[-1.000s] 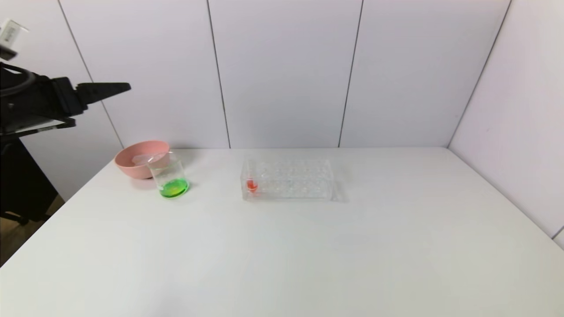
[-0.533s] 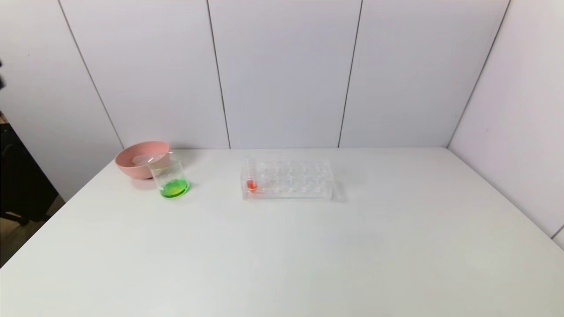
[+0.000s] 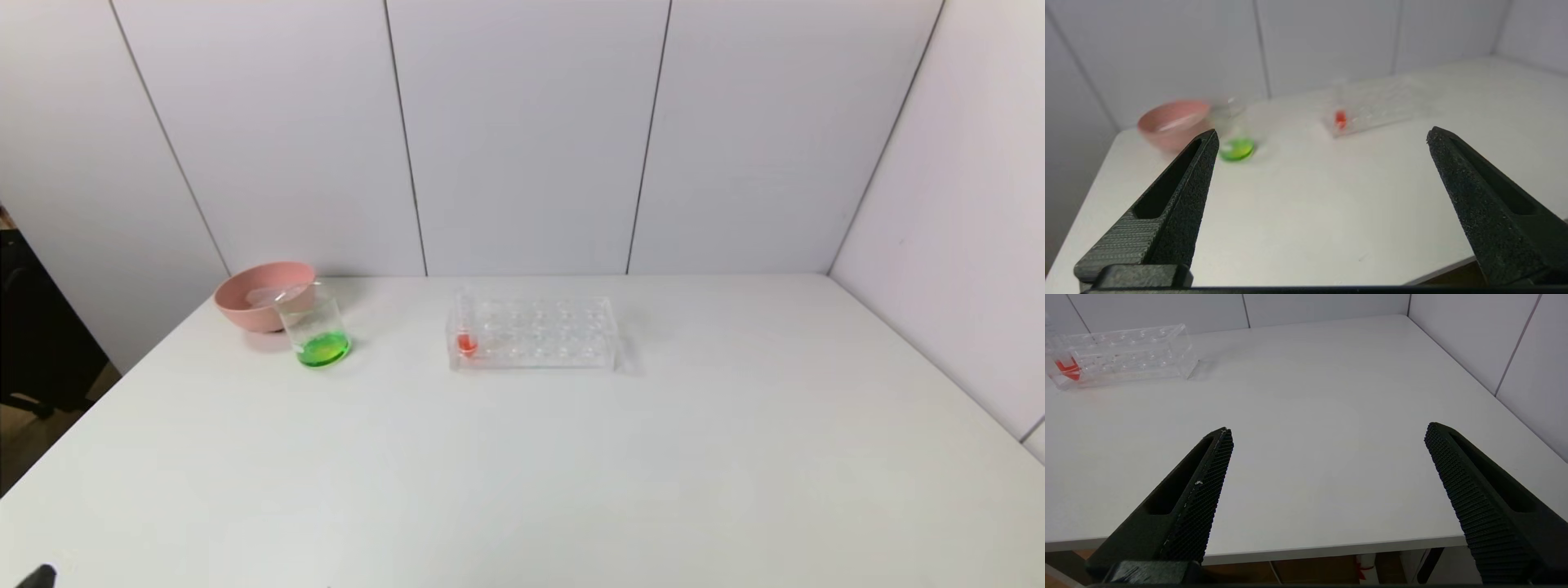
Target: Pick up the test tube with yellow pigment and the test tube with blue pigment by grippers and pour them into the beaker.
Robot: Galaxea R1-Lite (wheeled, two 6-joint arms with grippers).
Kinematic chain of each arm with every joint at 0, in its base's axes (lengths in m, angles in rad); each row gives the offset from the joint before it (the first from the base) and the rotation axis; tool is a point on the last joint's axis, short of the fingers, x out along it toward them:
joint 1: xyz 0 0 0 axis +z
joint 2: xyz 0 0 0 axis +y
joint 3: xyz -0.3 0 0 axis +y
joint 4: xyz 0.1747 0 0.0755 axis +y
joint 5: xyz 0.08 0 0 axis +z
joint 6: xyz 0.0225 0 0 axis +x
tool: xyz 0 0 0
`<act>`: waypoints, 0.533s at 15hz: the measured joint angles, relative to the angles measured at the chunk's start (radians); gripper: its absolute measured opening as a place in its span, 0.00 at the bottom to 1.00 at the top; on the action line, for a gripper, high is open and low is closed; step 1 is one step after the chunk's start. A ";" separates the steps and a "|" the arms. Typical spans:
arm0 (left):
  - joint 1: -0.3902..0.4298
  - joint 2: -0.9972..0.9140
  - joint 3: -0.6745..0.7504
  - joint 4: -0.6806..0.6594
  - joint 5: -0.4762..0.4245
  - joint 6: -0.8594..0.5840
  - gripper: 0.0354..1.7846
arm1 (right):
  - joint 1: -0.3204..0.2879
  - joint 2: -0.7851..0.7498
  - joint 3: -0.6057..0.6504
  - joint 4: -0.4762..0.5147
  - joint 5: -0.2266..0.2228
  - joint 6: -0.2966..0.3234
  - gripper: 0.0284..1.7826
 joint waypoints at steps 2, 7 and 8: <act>0.007 -0.087 0.128 0.044 0.125 0.023 0.99 | 0.000 0.000 0.000 0.000 0.000 -0.001 0.96; 0.013 -0.250 0.306 0.072 0.210 0.023 0.99 | 0.000 0.000 0.000 0.000 0.000 -0.001 0.96; 0.013 -0.268 0.313 0.070 0.214 0.021 0.99 | 0.000 0.000 0.000 0.000 0.000 0.000 0.96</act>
